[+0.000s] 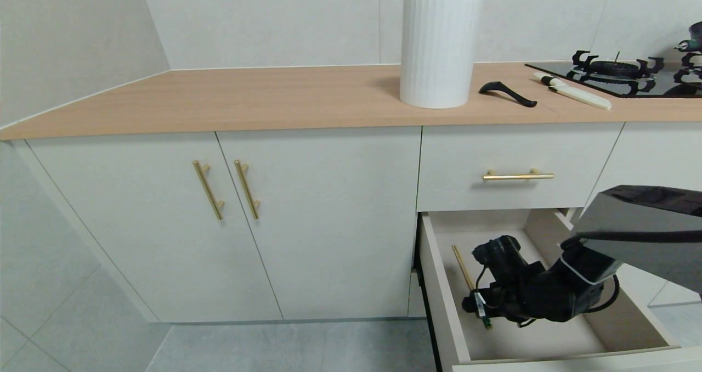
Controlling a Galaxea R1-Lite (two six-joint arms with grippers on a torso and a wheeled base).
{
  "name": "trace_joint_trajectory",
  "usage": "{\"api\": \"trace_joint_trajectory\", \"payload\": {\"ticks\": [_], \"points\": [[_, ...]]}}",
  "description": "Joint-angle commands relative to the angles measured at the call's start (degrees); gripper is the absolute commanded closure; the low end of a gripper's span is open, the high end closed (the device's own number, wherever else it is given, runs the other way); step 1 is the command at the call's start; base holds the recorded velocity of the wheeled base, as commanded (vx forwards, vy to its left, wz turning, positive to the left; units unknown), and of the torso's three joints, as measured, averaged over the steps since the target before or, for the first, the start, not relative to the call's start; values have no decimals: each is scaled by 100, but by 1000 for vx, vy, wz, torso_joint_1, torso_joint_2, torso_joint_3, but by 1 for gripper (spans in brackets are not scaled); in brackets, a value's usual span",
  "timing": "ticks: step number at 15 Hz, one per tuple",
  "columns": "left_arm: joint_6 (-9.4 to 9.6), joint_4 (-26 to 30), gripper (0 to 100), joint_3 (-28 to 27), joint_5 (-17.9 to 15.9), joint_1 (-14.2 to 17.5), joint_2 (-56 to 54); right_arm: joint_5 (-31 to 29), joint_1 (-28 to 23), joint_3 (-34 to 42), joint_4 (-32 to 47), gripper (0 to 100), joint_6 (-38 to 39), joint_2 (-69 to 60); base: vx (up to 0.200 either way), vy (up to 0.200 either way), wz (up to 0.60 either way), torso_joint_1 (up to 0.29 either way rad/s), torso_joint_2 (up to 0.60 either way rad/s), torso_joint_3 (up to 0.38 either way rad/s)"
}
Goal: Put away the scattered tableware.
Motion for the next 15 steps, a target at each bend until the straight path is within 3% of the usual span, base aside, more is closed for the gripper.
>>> {"api": "trace_joint_trajectory", "payload": {"ticks": [1,5,12,15], "points": [[1,-1,0,0,2,1,2,16,-24,358,92,0,-36,-1134,0,0,0,0,0,0],[1,-1,0,0,2,1,2,-1,-332,446,1059,0,-502,-2795,0,0,0,0,0,0],[1,-1,0,0,2,1,2,87,-622,507,1120,0,-713,-3683,0,0,0,0,0,0],[1,-1,0,0,2,1,2,95,-622,533,1120,0,-766,-3762,0,0,0,14,-204,-271]]}}
